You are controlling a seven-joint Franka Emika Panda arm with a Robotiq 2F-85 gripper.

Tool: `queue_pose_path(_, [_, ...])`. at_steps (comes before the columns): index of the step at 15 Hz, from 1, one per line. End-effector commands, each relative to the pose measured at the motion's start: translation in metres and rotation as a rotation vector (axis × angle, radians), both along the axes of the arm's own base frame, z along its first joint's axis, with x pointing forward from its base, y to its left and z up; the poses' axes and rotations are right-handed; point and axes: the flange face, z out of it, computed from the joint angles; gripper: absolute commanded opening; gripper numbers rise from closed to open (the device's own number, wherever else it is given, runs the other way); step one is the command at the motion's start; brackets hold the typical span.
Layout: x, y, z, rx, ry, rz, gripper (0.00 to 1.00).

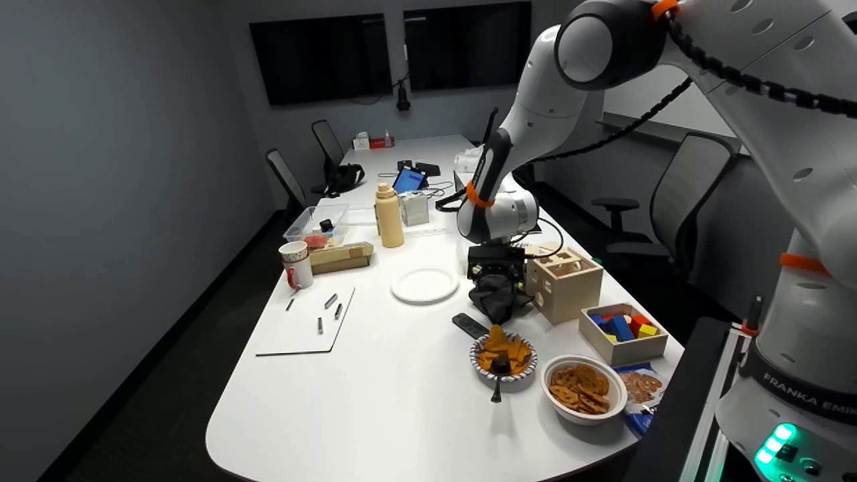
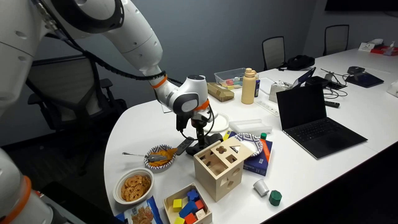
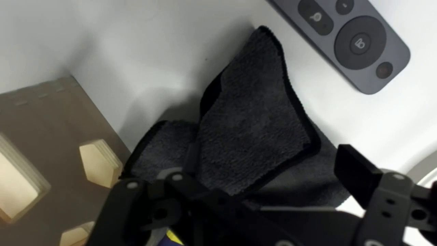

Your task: Use the towel to wipe the table.

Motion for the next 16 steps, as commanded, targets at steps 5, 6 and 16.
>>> queue_pose_path(5, [0.026, -0.009, -0.02, 0.0, 0.062, -0.04, 1.0])
queue_pose_path(6, [0.026, -0.012, -0.023, -0.003, 0.068, -0.043, 1.0])
queue_pose_path(16, [0.025, -0.023, -0.038, 0.007, 0.143, -0.052, 0.26])
